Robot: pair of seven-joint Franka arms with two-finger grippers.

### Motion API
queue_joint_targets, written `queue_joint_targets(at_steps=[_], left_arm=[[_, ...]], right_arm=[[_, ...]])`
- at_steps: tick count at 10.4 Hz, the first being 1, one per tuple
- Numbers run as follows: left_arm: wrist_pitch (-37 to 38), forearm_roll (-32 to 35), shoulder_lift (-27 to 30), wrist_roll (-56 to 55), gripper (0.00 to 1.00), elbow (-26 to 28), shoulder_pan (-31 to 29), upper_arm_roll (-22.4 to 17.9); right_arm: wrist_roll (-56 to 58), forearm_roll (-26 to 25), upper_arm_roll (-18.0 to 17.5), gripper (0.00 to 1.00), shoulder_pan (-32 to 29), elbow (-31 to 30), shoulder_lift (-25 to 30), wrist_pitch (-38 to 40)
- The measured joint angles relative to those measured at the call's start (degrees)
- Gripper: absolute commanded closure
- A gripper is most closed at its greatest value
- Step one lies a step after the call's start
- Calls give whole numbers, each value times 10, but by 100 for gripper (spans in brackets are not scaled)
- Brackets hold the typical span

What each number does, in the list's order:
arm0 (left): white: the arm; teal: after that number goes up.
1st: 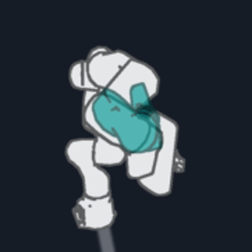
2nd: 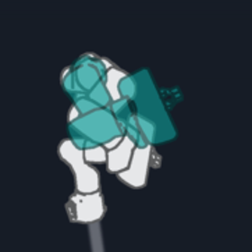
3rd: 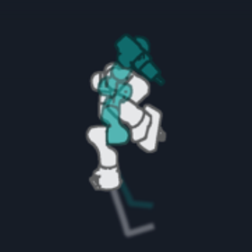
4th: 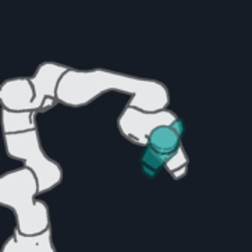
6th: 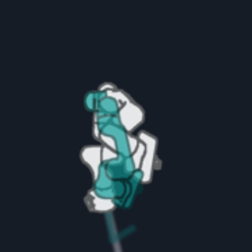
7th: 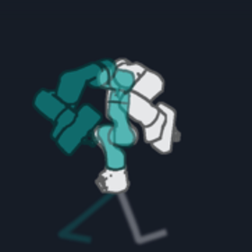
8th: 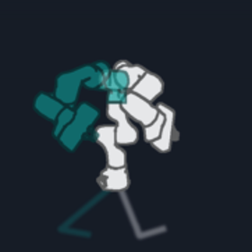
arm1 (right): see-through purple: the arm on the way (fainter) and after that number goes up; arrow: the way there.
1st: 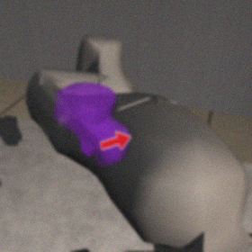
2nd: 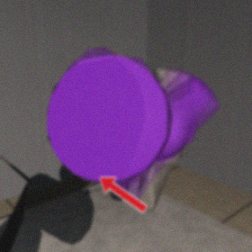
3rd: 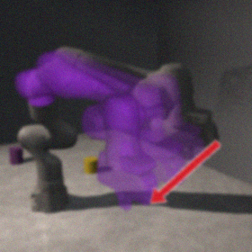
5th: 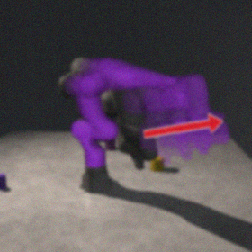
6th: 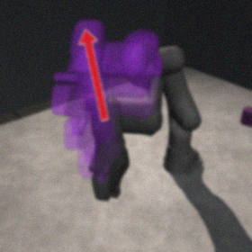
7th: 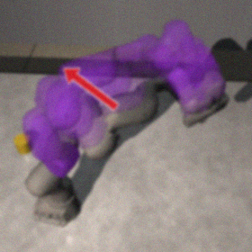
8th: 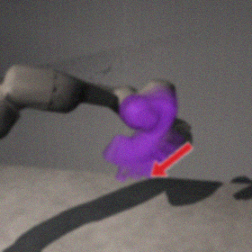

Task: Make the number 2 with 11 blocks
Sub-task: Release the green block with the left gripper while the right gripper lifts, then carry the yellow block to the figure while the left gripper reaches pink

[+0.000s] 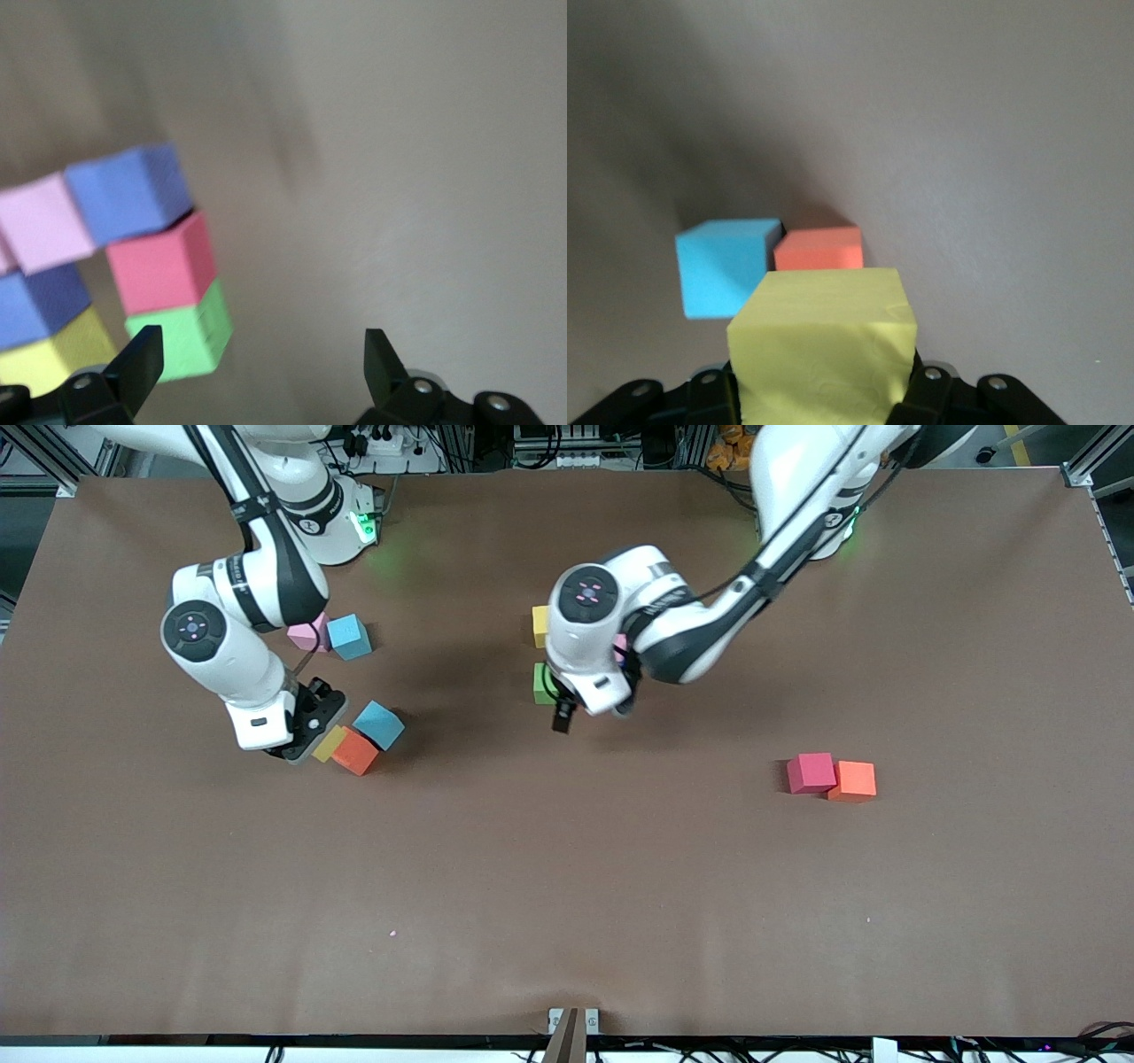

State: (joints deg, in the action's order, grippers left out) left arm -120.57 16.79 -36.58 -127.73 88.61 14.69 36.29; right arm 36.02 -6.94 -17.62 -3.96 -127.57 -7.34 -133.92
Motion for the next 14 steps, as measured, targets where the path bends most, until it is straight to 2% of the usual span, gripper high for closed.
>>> queue_joint_targets(at_steps=[4, 8, 10, 12, 14], left_arm=[[39, 0, 29, 117, 0, 0, -100, -1], [83, 0, 49, 154, 0, 7, -207, 0], [86, 10, 53, 165, 0, 34, -255, 0], [86, 26, 54, 181, 0, 64, -298, 0], [86, 55, 54, 186, 0, 90, -324, 0]], right_arm=[[-219, 1, -9, 59, 94, 30, -28, 0], [-504, 1, -10, 59, 201, 103, -101, 0], [-618, 1, -9, 59, 257, 157, -153, -4], [-689, 1, -8, 59, 290, 215, -200, -3], [-732, 1, -7, 59, 295, 233, -228, -3]])
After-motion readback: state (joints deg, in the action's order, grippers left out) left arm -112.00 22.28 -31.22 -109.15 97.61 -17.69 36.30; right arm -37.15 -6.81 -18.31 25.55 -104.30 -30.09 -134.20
